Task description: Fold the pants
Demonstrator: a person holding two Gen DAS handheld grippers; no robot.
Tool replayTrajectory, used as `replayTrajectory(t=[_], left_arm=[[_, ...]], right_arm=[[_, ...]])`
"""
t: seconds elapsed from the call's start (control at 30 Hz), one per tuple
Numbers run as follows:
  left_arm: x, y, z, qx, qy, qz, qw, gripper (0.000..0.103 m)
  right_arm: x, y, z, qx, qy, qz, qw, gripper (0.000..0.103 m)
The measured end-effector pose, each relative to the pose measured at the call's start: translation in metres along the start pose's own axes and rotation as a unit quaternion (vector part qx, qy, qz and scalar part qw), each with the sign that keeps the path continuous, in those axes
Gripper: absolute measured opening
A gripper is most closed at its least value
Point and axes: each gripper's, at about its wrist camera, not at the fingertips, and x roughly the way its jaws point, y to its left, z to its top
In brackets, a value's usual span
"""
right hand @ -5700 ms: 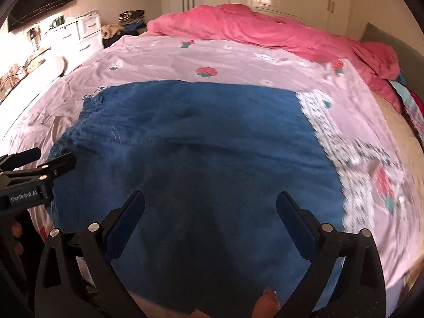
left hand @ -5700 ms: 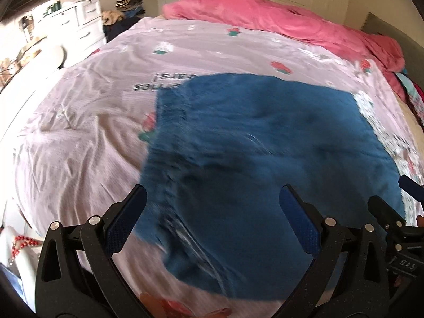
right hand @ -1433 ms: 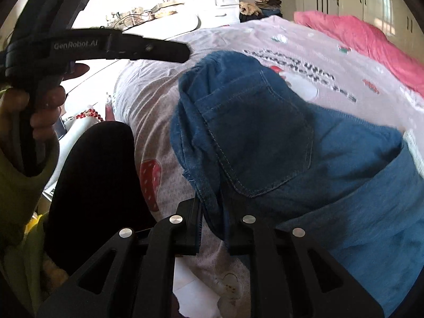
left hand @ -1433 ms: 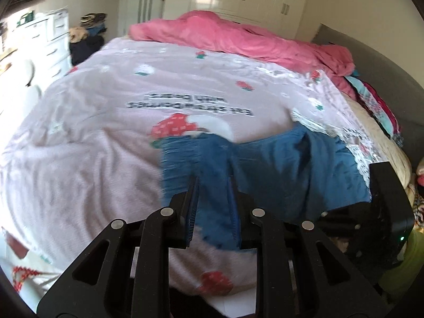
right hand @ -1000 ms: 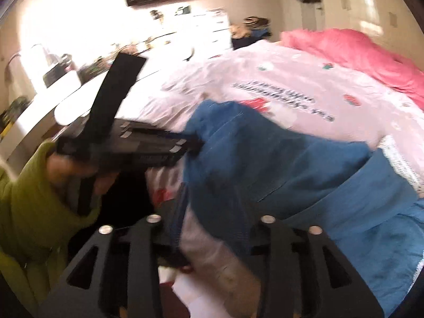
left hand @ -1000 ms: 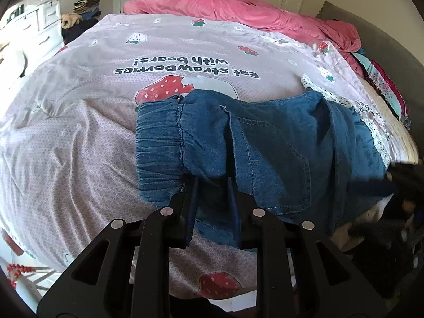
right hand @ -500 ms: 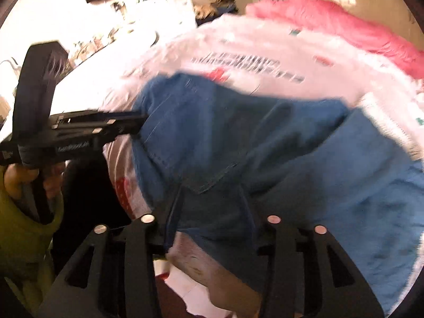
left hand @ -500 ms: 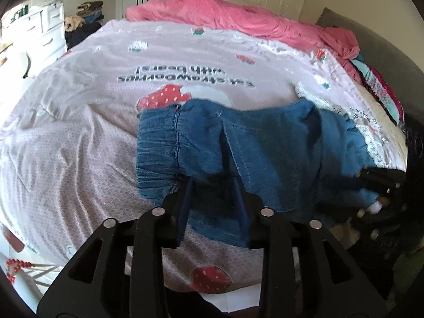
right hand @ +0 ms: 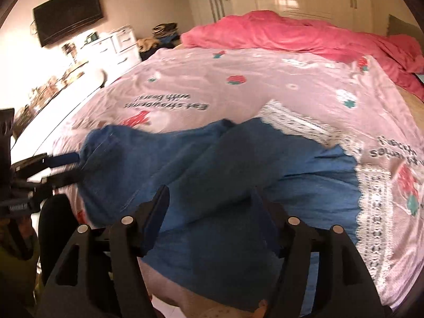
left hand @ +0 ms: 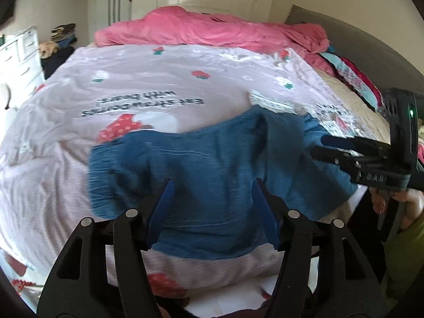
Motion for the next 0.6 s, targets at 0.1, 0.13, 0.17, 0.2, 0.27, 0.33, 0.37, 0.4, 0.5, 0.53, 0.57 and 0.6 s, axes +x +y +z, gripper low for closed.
replayTrajectory(t=[0.1, 0.13, 0.17, 0.2, 0.27, 0.33, 0.37, 0.4, 0.5, 0.53, 0.57, 0.6], left_arm=[[0.012, -0.014, 0.002, 0.007, 0.011, -0.020, 0.9997, 0.053], [0.017, -0.019, 0.003, 0.011, 0.015, -0.029, 0.9994, 0.053], [0.023, -0.024, 0.005, 0.013, 0.018, -0.035, 0.9991, 0.053], [0.026, -0.027, 0.006, 0.015, 0.020, -0.039, 0.9989, 0.053], [0.037, -0.035, 0.011, 0.016, 0.023, -0.055, 0.9981, 0.053], [0.049, -0.041, 0.015, 0.019, 0.032, -0.067, 0.9971, 0.053], [0.057, -0.044, 0.018, 0.018, 0.037, -0.076, 0.9963, 0.053], [0.062, -0.045, 0.020, 0.016, 0.041, -0.082, 0.9956, 0.053], [0.081, -0.050, 0.027, 0.011, 0.053, -0.103, 0.9932, 0.045], [0.088, -0.051, 0.030, 0.012, 0.058, -0.106, 0.9926, 0.042], [0.094, -0.053, 0.033, 0.011, 0.060, -0.108, 0.9923, 0.036], [0.100, -0.053, 0.035, 0.008, 0.063, -0.110, 0.9919, 0.032]], right_arm=[[0.002, -0.007, 0.004, 0.013, -0.004, -0.010, 1.000, 0.069], [0.002, -0.012, 0.004, 0.017, -0.005, -0.015, 1.000, 0.069], [0.001, -0.015, 0.004, 0.021, -0.006, -0.019, 1.000, 0.071], [0.001, -0.019, 0.004, 0.026, -0.006, -0.025, 0.999, 0.075], [0.000, -0.027, 0.005, 0.032, -0.009, -0.034, 0.999, 0.076], [0.001, -0.035, 0.007, 0.039, -0.011, -0.041, 0.998, 0.077], [0.001, -0.040, 0.008, 0.043, -0.012, -0.045, 0.998, 0.077], [0.001, -0.045, 0.009, 0.046, -0.014, -0.050, 0.998, 0.077], [0.006, -0.055, 0.014, 0.054, -0.011, -0.057, 0.997, 0.077], [0.008, -0.058, 0.016, 0.054, -0.011, -0.059, 0.997, 0.077], [0.011, -0.061, 0.019, 0.053, -0.008, -0.061, 0.997, 0.077], [0.014, -0.062, 0.022, 0.051, -0.006, -0.064, 0.997, 0.077]])
